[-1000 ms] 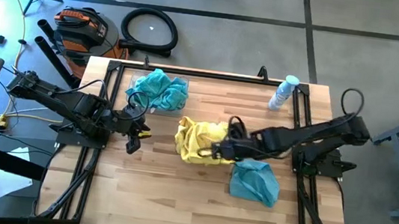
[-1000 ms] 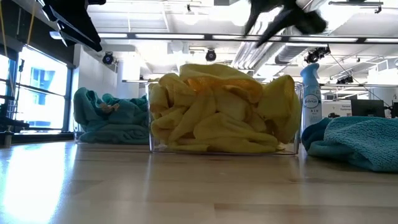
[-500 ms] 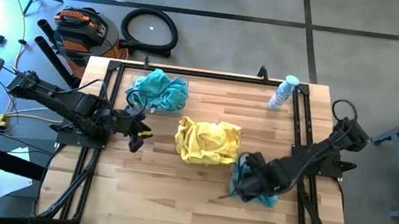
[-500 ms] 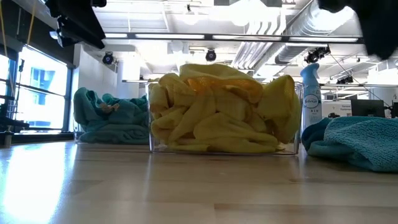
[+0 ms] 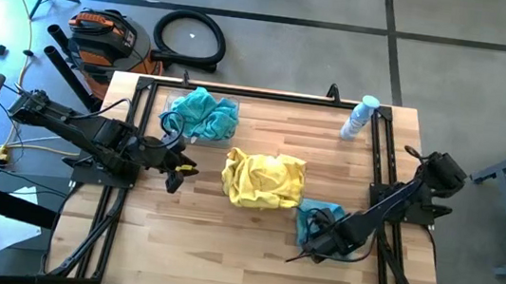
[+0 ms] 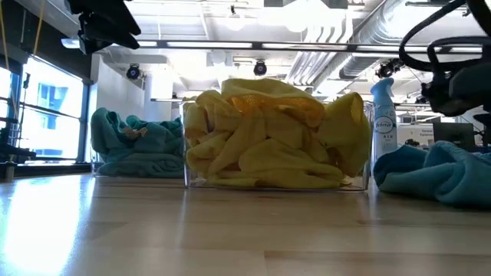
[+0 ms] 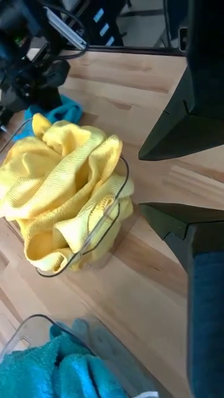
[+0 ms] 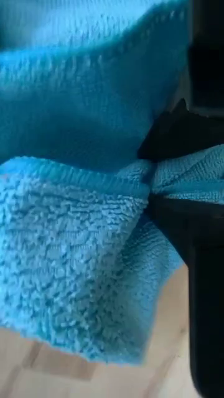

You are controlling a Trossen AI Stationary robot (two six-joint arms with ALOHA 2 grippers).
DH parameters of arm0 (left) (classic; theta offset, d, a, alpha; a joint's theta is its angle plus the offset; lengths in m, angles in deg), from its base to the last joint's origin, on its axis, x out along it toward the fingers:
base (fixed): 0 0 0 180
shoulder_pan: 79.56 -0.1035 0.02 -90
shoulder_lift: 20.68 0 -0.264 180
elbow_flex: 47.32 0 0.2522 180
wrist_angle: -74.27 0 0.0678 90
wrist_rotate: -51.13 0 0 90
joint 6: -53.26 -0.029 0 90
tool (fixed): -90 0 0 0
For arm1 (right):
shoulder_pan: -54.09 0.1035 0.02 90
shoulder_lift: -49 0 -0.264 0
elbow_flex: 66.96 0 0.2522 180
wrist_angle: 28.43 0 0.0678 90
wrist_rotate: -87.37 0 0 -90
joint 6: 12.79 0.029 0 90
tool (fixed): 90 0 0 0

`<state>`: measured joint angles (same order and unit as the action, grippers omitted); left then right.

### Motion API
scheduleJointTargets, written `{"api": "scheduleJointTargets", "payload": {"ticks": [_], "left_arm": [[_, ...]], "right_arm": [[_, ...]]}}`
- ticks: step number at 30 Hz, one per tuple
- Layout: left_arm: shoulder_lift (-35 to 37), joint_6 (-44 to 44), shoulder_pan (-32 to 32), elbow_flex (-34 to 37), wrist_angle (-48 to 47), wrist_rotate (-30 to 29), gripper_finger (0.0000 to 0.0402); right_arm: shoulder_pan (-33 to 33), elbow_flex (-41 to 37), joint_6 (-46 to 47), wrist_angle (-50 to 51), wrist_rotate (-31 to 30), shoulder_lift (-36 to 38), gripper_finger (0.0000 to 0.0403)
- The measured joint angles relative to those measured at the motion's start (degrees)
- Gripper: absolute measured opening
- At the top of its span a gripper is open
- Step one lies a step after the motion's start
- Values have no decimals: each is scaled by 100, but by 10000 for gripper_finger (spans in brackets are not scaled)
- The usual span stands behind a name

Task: Sort microfiber towel by color & place in baskets
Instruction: Put the blue towel into the top transparent bin

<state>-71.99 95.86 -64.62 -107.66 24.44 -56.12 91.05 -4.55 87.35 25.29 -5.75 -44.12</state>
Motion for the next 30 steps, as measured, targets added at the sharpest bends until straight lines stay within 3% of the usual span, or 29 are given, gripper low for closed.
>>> {"api": "scheduleJointTargets", "payload": {"ticks": [6, 11, 14, 19, 24, 27, 30], "left_arm": [[0, -327, 1, 0, 48, 0, 110], [0, -439, 1, 0, 564, -4, 110], [-25, -718, 1, 0, 1111, -10, 110], [-82, -1473, 1, 0, 2012, -184, 110], [-168, -2147, -2, 4, 2780, -444, 110], [-236, -2921, -2, 0, 3227, -519, 111], [-260, -3628, -47, 4, 3627, -538, 118]], "right_arm": [[214, -159, -461, -173, 22, 223, 13], [497, 520, -356, 1026, -505, 923, 15], [587, 1237, -335, 2120, -1178, 1329, 5], [704, 2588, -399, 3551, -2859, 1713, 4], [477, 3632, -1480, 3787, -4398, 1753, 3], [52, 3985, -2432, 3457, -4672, 1706, 2], [-507, 4139, -3442, 2786, -4525, 1621, 1]]}}
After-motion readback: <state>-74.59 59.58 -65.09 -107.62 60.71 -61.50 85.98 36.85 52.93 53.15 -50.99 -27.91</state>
